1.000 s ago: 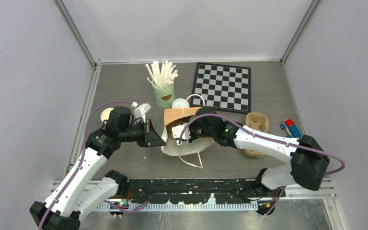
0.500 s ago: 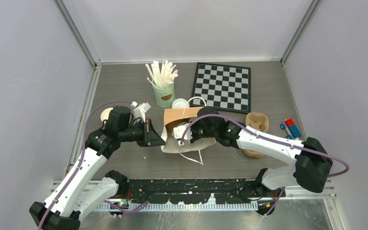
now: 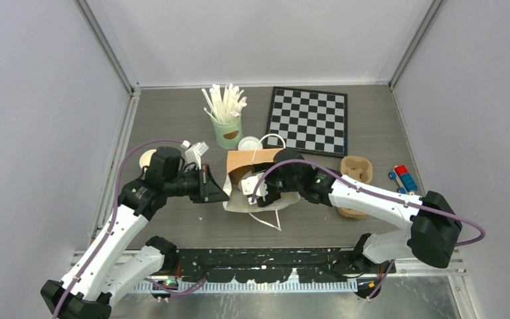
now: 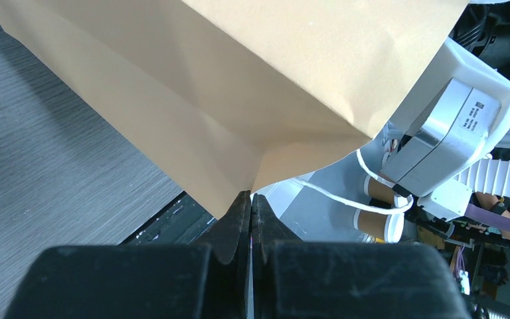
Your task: Pack the takeout coffee
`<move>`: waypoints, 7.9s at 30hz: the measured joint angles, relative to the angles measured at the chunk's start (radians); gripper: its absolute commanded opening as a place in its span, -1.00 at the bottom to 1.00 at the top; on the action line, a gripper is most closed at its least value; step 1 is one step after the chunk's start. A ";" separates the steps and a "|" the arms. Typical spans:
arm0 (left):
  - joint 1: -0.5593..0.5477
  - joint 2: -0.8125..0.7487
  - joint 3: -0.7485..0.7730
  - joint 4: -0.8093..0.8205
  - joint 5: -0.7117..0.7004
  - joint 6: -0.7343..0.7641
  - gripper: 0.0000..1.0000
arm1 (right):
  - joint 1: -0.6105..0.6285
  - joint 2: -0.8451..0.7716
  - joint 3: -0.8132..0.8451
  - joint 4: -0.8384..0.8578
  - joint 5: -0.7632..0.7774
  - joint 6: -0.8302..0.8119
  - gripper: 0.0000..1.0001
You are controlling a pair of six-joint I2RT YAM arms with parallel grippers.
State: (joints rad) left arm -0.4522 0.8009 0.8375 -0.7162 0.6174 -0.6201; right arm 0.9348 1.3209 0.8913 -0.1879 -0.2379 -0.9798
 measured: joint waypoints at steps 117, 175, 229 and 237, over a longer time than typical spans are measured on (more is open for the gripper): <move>0.000 0.043 0.142 -0.041 -0.205 -0.040 -1.00 | 0.058 -0.143 0.631 -0.537 0.296 1.316 -0.38; 0.000 0.026 0.333 -0.358 -0.400 0.000 -1.00 | -0.487 -0.314 -0.125 -0.425 0.181 1.923 -0.13; 0.000 -0.046 0.333 -0.346 -0.399 0.026 -1.00 | -0.286 0.218 0.435 -0.833 0.384 1.295 0.82; 0.000 -0.046 0.333 -0.343 -0.399 0.026 -1.00 | -0.235 0.218 0.379 -0.737 0.432 1.289 0.82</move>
State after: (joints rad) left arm -0.4522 0.7547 1.1706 -1.0592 0.2184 -0.5938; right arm 0.6994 1.5387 1.2705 -0.9253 0.1940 0.3088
